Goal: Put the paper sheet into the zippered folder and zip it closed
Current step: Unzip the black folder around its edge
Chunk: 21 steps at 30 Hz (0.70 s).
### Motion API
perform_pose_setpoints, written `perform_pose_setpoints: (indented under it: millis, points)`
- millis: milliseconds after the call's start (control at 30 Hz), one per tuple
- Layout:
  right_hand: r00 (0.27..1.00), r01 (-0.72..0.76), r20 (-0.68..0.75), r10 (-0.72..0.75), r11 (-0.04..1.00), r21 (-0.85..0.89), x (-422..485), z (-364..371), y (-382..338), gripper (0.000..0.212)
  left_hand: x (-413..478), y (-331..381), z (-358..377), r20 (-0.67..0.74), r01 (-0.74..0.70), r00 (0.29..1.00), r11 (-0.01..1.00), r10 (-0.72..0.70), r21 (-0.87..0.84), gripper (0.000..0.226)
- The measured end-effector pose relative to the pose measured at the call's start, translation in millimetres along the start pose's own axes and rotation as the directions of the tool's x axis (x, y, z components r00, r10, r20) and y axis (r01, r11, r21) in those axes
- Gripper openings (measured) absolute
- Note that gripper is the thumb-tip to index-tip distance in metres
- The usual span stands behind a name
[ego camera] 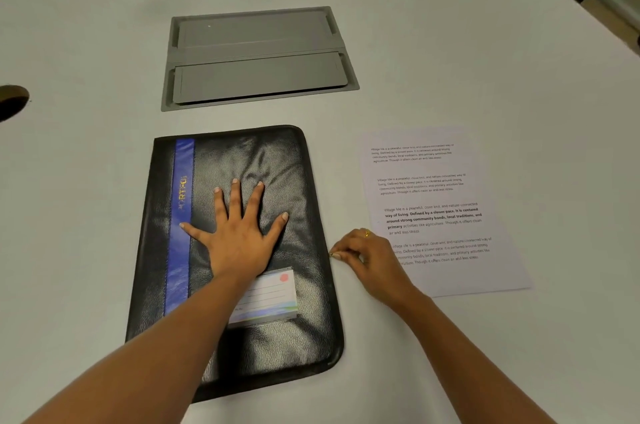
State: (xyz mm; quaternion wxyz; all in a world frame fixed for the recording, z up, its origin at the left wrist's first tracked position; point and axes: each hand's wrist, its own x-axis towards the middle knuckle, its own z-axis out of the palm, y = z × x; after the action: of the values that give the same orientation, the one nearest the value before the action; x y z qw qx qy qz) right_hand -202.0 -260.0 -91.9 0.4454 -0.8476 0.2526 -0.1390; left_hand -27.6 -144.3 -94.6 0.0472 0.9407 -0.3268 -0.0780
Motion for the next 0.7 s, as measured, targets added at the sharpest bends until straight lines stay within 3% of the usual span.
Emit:
perform_pose_setpoints:
  millis: [200, 400, 567, 700]
  points:
    - [0.999, -0.026, -0.031, 0.026, 1.0, -0.011, -1.2, 1.9, -2.2, 0.01, -0.4, -0.5, -0.4, 0.002, -0.006, 1.0, 1.0, 0.006, -0.003, 0.071]
    - [0.996, -0.063, -0.065, 0.058, 0.996, -0.069, -1.6, 6.7, -11.6, 0.017, -0.5, -3.2, -3.2, 0.03, -0.025, 0.999, 0.998, 0.027, -0.057, 0.072]
    - [0.988, -0.123, -0.101, 0.113, 0.987, -0.103, -0.3, 10.5, -19.0, 0.017, -13.9, -15.2, -8.9, 0.061, -0.126, 0.989, 0.989, 0.131, -0.076, 0.094]
    - [0.982, -0.159, -0.129, 0.142, 0.978, -0.132, -3.8, 13.8, -23.6, 0.018, -53.5, -31.0, -4.8, 0.056, -0.154, 0.986, 0.988, 0.156, -0.025, 0.097]
